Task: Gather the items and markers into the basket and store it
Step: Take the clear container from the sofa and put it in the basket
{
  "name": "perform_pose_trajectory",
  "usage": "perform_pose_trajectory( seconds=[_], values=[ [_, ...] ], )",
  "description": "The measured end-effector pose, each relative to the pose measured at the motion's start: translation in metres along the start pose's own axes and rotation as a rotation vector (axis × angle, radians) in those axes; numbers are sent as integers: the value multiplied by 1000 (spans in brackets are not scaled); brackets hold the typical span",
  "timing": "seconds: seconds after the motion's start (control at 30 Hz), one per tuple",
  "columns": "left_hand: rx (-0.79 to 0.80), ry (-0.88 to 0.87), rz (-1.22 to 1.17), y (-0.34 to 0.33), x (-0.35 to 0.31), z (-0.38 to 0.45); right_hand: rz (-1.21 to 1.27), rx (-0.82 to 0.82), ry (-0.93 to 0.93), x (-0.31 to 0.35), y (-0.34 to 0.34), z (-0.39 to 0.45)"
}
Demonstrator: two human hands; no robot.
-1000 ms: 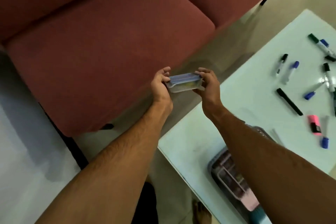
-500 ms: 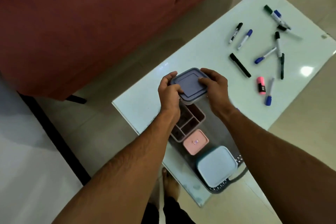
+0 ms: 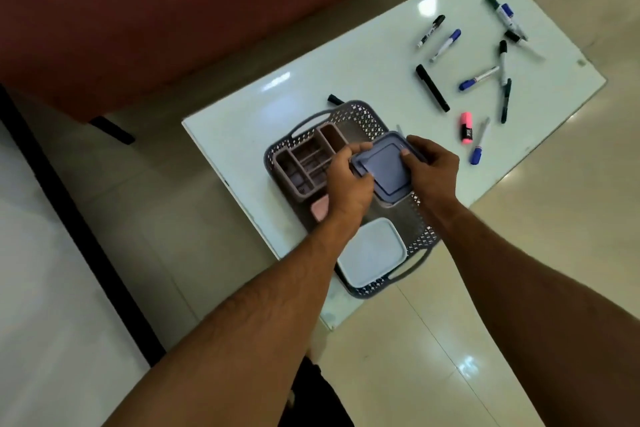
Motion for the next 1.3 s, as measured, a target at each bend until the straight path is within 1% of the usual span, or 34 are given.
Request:
perform_pose_trajectory(
  seconds=[0.2, 0.33, 0.47, 0.53, 0.67, 0.83, 0.9, 0.97, 1.1, 1.17, 1.3],
  values=[
    [-15, -157, 291, -12, 18, -15, -130, -34, 50, -23, 7, 3],
    [-75, -281, 509, -23, 21, -21, -206, -11, 78, -36, 9, 11],
    [-102, -262, 667, -26, 20, -27, -280, 68, 117, -37, 3, 11],
    [-89, -301, 745, -32, 21, -33, -297, 91, 133, -37, 1, 12],
    [-139, -381, 823, -40, 28, -33, -268, 108, 118, -41, 2, 20],
    [-258, -430, 797, -45, 37, -38, -190, 122, 123, -45, 7, 35],
    [-278, -416, 787, -46, 42, -43, -180, 122, 135, -46, 8, 38],
    [-298, -356, 798, -44, 52, -48, -170, 115, 143, -45, 9, 39],
    [-342, -214, 1008, -38, 72, -52, -170, 101, 166, -42, 12, 42],
    [-308, -186, 1123, -37, 78, -53, -191, 96, 187, -40, 13, 44],
    [-247, -150, 1305, -34, 85, -57, -325, 97, 213, -36, 13, 39]
  ],
)
Point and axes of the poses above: each hand's wrist, its own z-axis towards the middle knuckle, its own y-axis out of the back of the hand, x = y × z, the point moved 5 cm from there along z, towards the middle knuckle, and after that the axes turned 3 degrees about -z, right-handed, at the moved point
